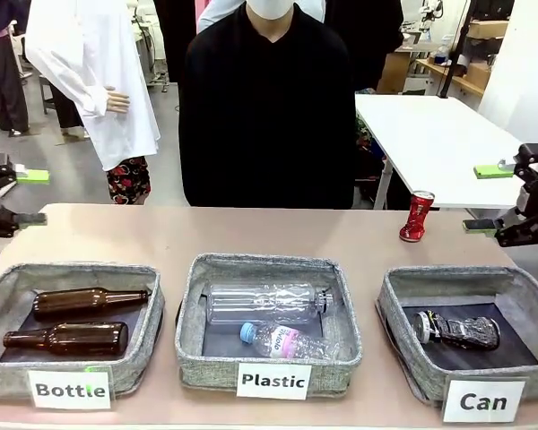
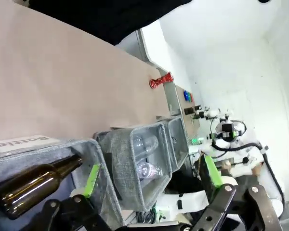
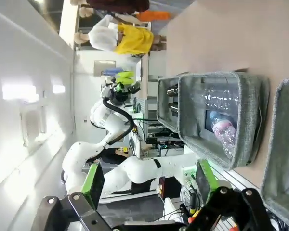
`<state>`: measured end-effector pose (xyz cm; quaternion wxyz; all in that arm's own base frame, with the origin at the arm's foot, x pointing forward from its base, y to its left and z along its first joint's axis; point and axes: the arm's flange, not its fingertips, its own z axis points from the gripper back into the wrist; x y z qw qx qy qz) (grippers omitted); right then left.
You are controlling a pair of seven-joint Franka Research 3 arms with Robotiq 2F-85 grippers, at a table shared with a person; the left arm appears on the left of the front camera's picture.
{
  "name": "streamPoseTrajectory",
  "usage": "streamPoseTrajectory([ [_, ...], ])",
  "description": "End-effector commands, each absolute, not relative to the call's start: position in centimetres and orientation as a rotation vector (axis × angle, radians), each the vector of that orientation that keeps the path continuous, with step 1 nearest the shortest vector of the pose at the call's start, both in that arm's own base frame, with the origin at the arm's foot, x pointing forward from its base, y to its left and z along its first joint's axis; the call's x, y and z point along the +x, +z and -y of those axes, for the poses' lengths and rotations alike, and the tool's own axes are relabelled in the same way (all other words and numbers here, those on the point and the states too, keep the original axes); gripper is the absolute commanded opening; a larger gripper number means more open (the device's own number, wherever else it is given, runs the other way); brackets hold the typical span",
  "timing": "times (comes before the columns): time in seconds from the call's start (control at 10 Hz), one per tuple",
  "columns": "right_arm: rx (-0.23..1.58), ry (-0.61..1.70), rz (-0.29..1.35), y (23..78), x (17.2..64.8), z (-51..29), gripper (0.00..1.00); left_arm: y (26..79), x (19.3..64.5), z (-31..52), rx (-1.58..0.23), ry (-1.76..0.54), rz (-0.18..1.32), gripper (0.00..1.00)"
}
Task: Sort the can waste into the basket.
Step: Pick up the can waste from the table and place it in the right Fabric basket.
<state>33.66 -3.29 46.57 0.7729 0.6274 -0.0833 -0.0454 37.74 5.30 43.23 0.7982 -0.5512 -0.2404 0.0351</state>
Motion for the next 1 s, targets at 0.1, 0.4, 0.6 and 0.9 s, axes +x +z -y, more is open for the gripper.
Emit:
streamPoseTrajectory([
  [0.1,1.339,-0.06,0.164,47.1,32.9,3.2,1.0,44.4,37.7,-2.9,-1.157,-0.034,0.503,1.0],
  [0.4,1.339,-0.06,0.164,47.1,32.9,3.2,1.0,44.4,37.7,-2.9,-1.157,-0.034,0.503,1.0],
  [0.6,1.339,-0.066,0.167,47.0,33.1,3.1,1.0,44.4,37.7,-2.9,-1.157,-0.034,0.503,1.0],
  [0.9,0.43,0.529,0.735,47.0,38.5,2.4,1.0,44.4,37.7,-2.9,-1.157,-0.034,0.503,1.0],
])
